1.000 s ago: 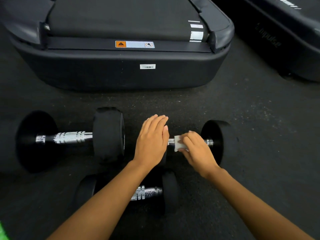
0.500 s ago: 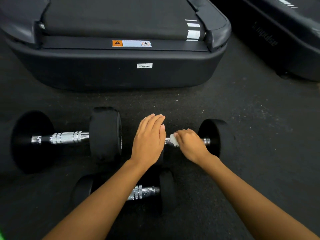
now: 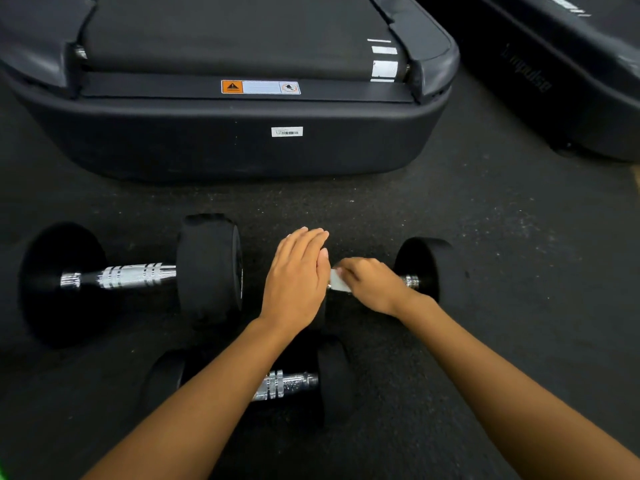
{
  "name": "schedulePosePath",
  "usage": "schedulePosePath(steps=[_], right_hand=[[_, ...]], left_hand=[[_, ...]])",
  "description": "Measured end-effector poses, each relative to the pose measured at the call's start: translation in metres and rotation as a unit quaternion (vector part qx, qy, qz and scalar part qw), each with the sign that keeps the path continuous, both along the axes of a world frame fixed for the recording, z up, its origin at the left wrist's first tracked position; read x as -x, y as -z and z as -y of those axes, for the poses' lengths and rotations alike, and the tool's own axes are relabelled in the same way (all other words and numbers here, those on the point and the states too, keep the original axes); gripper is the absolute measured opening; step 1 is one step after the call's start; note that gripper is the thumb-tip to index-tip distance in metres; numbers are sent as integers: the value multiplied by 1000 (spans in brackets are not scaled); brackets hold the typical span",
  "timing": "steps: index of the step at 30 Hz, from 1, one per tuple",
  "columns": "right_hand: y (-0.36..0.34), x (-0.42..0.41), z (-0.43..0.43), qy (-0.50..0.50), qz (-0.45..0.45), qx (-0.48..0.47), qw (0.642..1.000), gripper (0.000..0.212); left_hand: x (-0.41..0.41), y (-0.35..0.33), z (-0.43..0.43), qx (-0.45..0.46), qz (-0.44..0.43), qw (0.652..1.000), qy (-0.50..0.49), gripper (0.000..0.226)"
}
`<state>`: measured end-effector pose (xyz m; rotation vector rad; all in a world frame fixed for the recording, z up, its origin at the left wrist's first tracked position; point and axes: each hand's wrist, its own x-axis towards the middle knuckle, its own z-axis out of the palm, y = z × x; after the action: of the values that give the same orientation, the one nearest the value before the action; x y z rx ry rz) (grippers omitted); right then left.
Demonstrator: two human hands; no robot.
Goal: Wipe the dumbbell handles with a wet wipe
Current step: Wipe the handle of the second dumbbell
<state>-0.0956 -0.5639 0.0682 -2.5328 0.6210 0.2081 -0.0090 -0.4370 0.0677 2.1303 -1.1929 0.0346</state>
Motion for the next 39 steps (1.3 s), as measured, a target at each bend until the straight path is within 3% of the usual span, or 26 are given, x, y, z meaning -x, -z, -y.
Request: schedulePosePath(steps=[5,13,17,20,25,31,35,39], right_hand=[[-3,5,-4,-35,42,-37,998,28],[-4,-4,0,13,-27,-15,999,26],[1,-5,-11,-3,19,-55,998,18],[2,7,0,-30,10,-4,1000,28],[-3,-3,5,-48,-29,81,995,25],[6,5,-11,-40,97,-5,994,20],[16,24,-8,-55,166,53,983,25],[21,15,-22,-71,199,123,970,16]], left_hand=[[0,0,-1,2,4,1000,1,49],[0,1,1,3,3,1000,-2,51],[0,0,-1,4,4,1000,-5,51],[1,0,-3,-3,12,1000,-3,49],[1,-1,0,2,7,1000,-4,50],[1,1,-2,1,8,1000,-7,49],[2,1,-1,4,10,1000,-8,48],[3,1,0,6,7,1000,-8,49]])
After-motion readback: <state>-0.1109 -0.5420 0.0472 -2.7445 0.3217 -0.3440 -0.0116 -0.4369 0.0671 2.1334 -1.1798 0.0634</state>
